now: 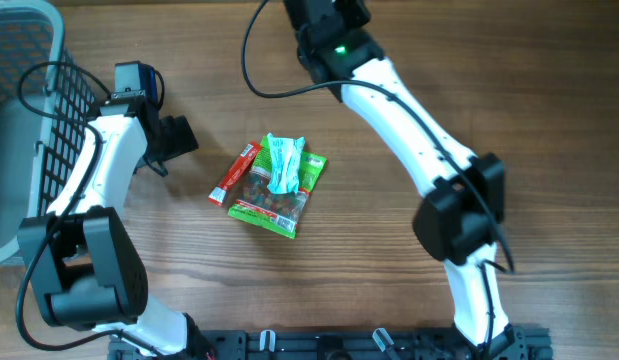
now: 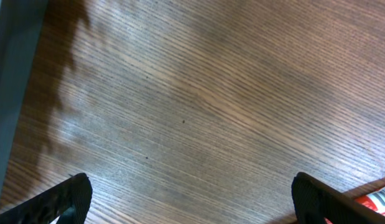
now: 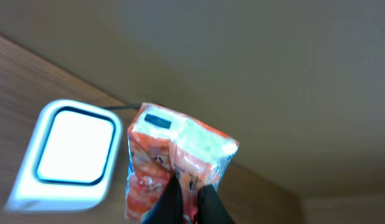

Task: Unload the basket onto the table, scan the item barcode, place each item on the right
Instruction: 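Hold the packet barcode in front of the white scanner, then place the orange-white packet beside the jar and open the right gripper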

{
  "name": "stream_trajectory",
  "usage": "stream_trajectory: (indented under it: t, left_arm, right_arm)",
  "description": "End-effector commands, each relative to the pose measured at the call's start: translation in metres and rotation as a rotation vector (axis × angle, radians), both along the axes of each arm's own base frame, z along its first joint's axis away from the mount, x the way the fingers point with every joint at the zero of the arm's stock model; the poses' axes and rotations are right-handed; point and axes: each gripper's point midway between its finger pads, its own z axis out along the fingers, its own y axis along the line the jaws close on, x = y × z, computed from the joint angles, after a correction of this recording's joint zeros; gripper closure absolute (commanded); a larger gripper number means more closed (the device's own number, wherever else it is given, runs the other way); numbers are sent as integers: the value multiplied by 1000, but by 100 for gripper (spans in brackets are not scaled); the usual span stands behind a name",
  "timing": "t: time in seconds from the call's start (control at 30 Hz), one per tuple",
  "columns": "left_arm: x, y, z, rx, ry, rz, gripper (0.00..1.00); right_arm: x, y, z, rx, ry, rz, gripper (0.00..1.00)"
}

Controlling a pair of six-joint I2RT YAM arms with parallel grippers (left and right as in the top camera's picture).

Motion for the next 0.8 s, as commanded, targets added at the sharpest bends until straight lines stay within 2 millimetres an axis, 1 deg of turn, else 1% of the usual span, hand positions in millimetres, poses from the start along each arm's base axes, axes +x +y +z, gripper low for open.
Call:
stream_trajectory:
  t: [0.0, 0.03, 0.07, 0.1, 0.2, 0.37, 0.47, 0.53, 0.57, 0.63, 0.67, 0.7, 0.73, 0.77]
  left_arm:
    - [5, 2, 10, 1, -29, -5, 0]
    - [5, 2, 10, 1, -29, -5, 0]
    - [5, 2, 10, 1, -29, -5, 0]
    - [5, 2, 10, 1, -29, -5, 0]
    - [5, 2, 10, 1, -29, -5, 0]
    - [5, 2, 10, 1, -29, -5, 0]
    - [5, 2, 10, 1, -29, -5, 0]
    - [5, 2, 10, 1, -29, -5, 0]
    - [5, 2, 10, 1, -29, -5, 0]
    - [5, 2, 10, 1, -29, -5, 0]
    - [5, 2, 10, 1, -29, -5, 0]
    - [5, 2, 10, 1, -29, -5, 0]
    - [5, 2, 10, 1, -29, -5, 0]
    - [5, 2, 10, 1, -29, -4, 0]
  right_arm:
    - [14, -4, -40, -253, 65, 2, 96]
    - [17, -1, -52, -274, 75, 11, 96]
    - [19, 1, -58, -285, 78, 17, 96]
    - [22, 5, -71, -299, 85, 25, 96]
    - [25, 10, -90, -309, 91, 33, 96]
    - [26, 16, -111, -315, 113, 48, 96]
    - [26, 16, -113, -231, 91, 20, 96]
    - [26, 15, -99, -190, 61, 1, 96]
    - [24, 14, -78, -165, 34, -4, 96]
    - [17, 11, -47, -101, 1, -21, 96]
    - [5, 7, -19, -28, -5, -23, 96]
    - [-4, 3, -3, 34, 5, -17, 96]
    - [-11, 1, 6, 82, 19, -12, 96]
    - [-24, -6, 19, 166, 52, -9, 96]
